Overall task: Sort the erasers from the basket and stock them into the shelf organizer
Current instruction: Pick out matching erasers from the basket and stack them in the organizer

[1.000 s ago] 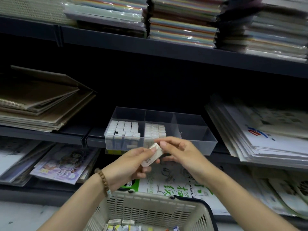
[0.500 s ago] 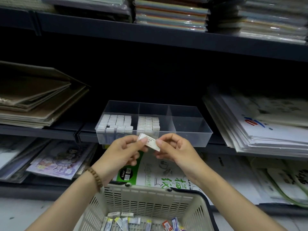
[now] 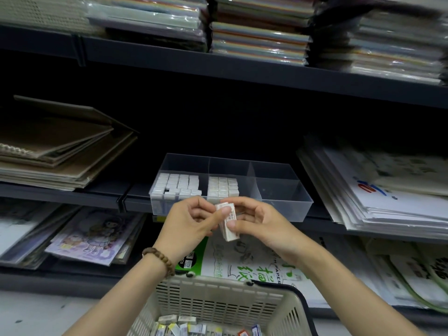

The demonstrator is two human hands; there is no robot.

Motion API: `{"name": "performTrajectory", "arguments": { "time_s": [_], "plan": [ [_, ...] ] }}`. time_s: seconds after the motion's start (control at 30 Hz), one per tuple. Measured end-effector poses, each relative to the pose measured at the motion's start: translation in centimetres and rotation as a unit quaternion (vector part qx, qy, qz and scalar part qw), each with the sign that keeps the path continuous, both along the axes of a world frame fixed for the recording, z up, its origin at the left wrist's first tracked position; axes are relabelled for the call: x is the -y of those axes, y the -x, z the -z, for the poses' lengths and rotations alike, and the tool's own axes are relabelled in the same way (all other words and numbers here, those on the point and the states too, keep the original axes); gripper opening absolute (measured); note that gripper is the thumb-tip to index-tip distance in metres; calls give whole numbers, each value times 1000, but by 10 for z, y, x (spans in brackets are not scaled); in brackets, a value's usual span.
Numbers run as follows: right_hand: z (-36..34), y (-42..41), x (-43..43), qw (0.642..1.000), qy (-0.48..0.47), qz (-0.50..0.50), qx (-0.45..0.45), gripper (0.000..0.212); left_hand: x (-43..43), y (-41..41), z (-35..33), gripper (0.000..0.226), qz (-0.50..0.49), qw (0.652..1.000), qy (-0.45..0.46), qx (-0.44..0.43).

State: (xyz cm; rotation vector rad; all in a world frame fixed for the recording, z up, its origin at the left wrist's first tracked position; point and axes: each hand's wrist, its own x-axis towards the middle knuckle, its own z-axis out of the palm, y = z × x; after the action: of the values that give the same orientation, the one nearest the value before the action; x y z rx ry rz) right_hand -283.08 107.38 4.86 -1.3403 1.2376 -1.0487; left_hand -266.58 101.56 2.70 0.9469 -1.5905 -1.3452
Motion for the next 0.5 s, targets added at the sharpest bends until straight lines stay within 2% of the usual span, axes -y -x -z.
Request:
{"name": "performTrajectory", "arguments": {
  "time_s": [0.17, 0.23, 0.33, 0.5],
  "plan": [
    [-17, 15, 8, 1000, 4, 20, 5, 31, 4, -3, -2, 44, 14, 996, 83, 13],
    [-27, 27, 18, 999, 12, 49, -3, 30, 8, -8, -2, 48, -12, 986, 148, 70],
    [-40, 45, 36, 995, 8, 90, -32, 30, 13, -16, -1, 58, -9, 949, 247, 195],
    [-40, 50, 60, 993, -46, 82, -65, 35, 17, -18, 9, 79, 8, 900, 288, 326]
  ]
}}
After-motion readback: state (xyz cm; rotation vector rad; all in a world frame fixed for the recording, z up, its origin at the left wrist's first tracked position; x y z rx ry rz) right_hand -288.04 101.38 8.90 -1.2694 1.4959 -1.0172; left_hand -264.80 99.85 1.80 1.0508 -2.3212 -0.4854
